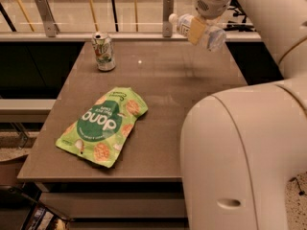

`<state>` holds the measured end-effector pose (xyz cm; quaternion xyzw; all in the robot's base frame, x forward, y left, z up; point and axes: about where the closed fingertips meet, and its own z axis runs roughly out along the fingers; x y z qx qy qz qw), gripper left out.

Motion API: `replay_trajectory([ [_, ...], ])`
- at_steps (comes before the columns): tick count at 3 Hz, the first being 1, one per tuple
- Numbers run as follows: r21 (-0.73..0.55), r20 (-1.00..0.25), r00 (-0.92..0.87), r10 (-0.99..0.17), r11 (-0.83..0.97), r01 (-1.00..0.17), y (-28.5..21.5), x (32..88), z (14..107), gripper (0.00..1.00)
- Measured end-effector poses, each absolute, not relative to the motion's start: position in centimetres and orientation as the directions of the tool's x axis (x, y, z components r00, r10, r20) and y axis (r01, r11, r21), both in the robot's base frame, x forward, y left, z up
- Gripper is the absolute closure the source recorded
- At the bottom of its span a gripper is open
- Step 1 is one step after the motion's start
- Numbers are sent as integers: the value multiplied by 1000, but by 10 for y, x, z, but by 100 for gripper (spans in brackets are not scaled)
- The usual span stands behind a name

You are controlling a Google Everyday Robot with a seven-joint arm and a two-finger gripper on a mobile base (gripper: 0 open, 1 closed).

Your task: Pick blue plastic bottle

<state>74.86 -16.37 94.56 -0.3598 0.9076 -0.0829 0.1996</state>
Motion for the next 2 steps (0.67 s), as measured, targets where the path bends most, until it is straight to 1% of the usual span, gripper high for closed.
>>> replay_trajectory([
  [1, -345, -336, -659, -673, 739, -579, -165, 715, 969, 100],
  [2, -344, -330, -662, -673, 739, -579, -167, 711, 967, 100],
])
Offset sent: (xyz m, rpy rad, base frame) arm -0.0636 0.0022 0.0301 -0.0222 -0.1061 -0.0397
